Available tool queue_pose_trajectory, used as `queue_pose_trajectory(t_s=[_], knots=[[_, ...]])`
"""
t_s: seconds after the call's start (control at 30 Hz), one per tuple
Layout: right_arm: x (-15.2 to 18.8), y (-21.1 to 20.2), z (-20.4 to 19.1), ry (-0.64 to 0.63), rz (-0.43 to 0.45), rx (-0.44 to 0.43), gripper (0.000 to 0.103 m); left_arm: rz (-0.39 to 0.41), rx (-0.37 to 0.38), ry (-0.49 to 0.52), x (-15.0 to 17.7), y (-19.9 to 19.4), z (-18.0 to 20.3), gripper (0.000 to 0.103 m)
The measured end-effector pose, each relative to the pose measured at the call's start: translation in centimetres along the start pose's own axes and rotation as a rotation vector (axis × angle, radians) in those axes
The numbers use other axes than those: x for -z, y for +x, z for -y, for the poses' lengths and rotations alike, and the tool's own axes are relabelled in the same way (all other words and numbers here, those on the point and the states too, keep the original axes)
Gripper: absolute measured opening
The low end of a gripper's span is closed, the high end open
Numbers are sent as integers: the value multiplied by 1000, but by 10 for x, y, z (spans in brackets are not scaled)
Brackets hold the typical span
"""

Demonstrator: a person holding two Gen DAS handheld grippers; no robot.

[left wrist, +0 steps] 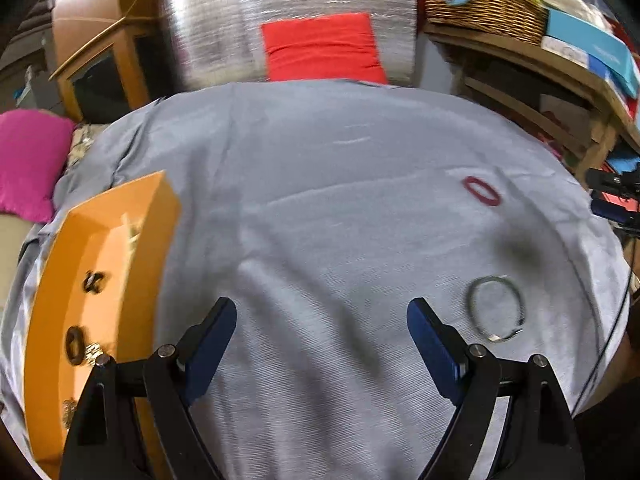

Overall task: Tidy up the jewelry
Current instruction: 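Lower the left tool over the silver bangle while the right grasps the red hair tie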

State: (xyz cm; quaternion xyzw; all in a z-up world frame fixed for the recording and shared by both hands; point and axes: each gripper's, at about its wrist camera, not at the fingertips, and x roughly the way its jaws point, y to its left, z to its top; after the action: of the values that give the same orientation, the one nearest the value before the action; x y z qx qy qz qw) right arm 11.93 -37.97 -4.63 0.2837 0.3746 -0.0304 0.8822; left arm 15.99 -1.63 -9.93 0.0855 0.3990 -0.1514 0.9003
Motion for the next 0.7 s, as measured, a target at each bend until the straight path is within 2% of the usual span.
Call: queue_pose_trajectory(t_s=[0.17, 0.27, 0.4, 0.57, 0.7], knots=[[5, 17, -8, -2, -94, -72, 69, -9, -7, -63, 5, -3, -27, 87], [9, 22, -11, 4, -117, -86, 69, -14, 14, -72, 5, -3, -28, 87], [10, 24, -7, 34, -111, -80, 69, -9, 45, -19, 7, -6, -9, 87], [10, 28, 0, 73, -115, -81, 69, 0, 89, 91, 4, -4, 39, 87], [8, 28, 1, 70, -115, -73, 69, -24, 140, 111, 0, 3, 69, 87]])
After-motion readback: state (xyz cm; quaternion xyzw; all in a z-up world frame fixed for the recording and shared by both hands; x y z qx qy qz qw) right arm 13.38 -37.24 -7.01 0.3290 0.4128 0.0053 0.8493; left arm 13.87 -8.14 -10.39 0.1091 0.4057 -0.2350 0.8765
